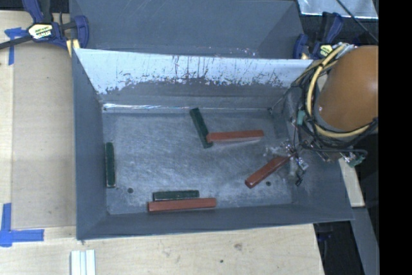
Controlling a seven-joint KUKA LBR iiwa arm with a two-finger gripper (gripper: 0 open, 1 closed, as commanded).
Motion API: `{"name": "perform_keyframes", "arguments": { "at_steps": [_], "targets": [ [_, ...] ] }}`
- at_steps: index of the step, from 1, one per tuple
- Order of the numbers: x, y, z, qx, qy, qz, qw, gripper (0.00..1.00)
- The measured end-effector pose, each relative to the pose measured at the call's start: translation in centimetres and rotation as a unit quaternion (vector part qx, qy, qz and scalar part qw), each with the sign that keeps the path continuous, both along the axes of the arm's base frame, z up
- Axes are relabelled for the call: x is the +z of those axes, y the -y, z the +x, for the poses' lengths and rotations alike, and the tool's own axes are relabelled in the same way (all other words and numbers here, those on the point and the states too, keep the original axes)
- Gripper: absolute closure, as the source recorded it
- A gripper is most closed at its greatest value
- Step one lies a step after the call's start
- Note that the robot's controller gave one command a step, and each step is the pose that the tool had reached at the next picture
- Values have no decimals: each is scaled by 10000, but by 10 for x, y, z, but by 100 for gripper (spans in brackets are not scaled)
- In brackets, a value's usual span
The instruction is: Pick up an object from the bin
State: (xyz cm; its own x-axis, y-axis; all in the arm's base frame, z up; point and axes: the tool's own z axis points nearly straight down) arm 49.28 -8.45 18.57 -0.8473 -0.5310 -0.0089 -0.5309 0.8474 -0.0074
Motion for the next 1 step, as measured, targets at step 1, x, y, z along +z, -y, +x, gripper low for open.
{"name": "perform_keyframes", "arguments": {
  "at_steps": [1],
  "targets": [
    [12, 0, 1, -12, -27, 6, 10000, 100]
  ]
}}
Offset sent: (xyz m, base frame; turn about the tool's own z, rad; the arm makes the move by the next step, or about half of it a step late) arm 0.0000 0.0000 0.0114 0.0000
